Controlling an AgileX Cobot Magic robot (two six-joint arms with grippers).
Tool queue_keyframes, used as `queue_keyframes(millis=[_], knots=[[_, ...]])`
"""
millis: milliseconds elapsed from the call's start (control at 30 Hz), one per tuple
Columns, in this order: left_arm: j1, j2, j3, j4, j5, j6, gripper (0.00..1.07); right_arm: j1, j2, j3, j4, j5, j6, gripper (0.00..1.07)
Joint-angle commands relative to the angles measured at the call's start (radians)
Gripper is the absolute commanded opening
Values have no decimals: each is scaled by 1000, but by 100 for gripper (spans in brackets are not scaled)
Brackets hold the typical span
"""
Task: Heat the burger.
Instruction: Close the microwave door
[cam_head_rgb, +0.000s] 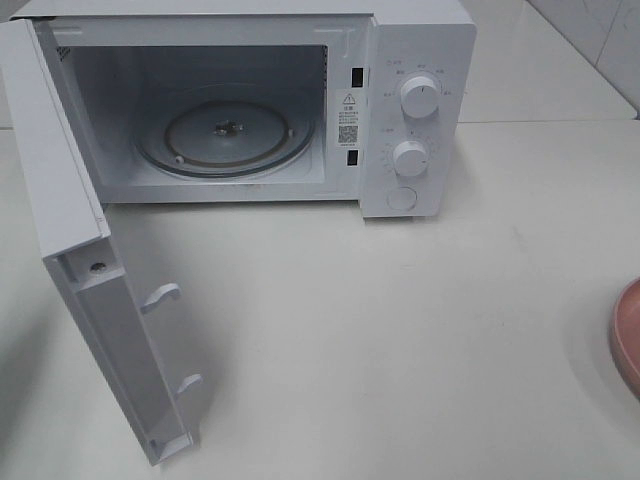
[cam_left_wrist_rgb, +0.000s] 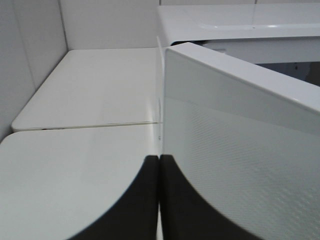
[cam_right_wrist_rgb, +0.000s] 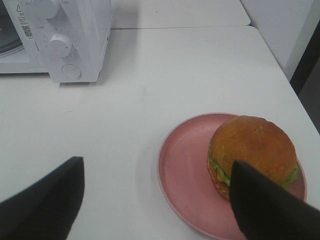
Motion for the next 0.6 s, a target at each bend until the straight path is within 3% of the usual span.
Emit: queue_keyframes(millis=[33, 67, 267, 467, 600], knots=[[-4, 53, 1, 112, -92, -58, 0, -8, -26, 2, -3, -10, 10, 76], [-4, 105, 1, 185, -153, -82, 0, -8, -26, 2, -3, -10, 10, 76], [-4, 248, -6, 276, -289, -99, 0, -8, -26, 2, -3, -10, 10, 76], [-61, 332, -38, 271, -324, -84, 0, -8, -26, 2, -3, -10, 10, 76], [-150, 404, -80, 198, -320, -38, 0, -8, -26, 2, -3, -10, 10, 76]])
